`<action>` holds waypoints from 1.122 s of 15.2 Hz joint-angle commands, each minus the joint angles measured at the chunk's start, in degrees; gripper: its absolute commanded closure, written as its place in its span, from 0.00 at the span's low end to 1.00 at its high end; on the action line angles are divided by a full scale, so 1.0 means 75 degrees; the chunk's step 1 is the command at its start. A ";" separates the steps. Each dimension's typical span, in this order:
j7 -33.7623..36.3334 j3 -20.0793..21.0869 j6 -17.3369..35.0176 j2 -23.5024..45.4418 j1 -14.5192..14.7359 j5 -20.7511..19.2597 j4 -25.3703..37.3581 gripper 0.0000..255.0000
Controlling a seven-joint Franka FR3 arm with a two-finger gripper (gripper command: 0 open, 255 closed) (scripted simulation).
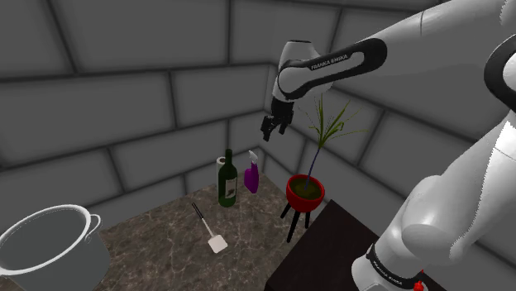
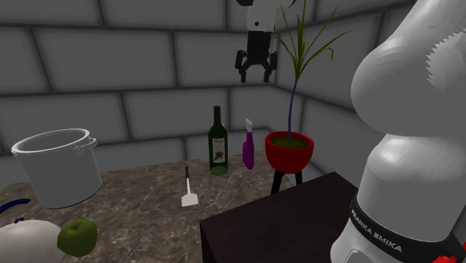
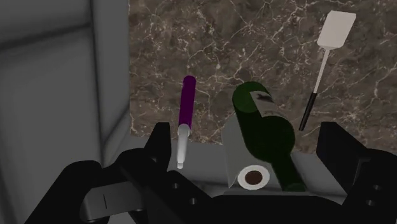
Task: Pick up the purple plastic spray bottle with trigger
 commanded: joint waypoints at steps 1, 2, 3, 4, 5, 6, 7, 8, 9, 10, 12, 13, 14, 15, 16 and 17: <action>0.0009 -0.0029 0.0272 0.0557 -0.0014 0.0049 0.0242 0.00; -0.0010 -0.0053 0.0401 0.0843 -0.0030 0.0080 0.0373 0.00; -0.0030 -0.0075 0.0521 0.1129 -0.0047 0.0115 0.0513 0.00; -0.0050 -0.0095 0.0634 0.1417 -0.0066 0.0152 0.0663 0.00; -0.0071 -0.0113 0.0738 0.1706 -0.0087 0.0191 0.0821 0.00; -0.0093 -0.0129 0.0834 0.1995 -0.0109 0.0232 0.0988 0.00; -0.0114 -0.0142 0.0922 0.2286 -0.0133 0.0275 0.1164 0.00; -0.0135 -0.0154 0.1002 0.2577 -0.0159 0.0319 0.1350 0.00; -0.0155 -0.0163 0.1073 0.2869 -0.0188 0.0363 0.1544 0.00; -0.0174 -0.0170 0.1135 0.3161 -0.0219 0.0407 0.1747 0.00; -0.0207 -0.0176 0.1234 0.3748 -0.0288 0.0491 0.2181 0.00; -0.0221 -0.0176 0.1271 0.4043 -0.0325 0.0532 0.2413 0.00; -0.0232 -0.0175 0.1300 0.4339 -0.0364 0.0571 0.2654 0.00; -0.0241 -0.0173 0.1319 0.4636 -0.0404 0.0607 0.2906 0.00; -0.0246 -0.0170 0.1330 0.4935 -0.0446 0.0642 0.3168 0.00; -0.0248 -0.0167 0.1332 0.5058 -0.0465 0.0654 0.3278 0.00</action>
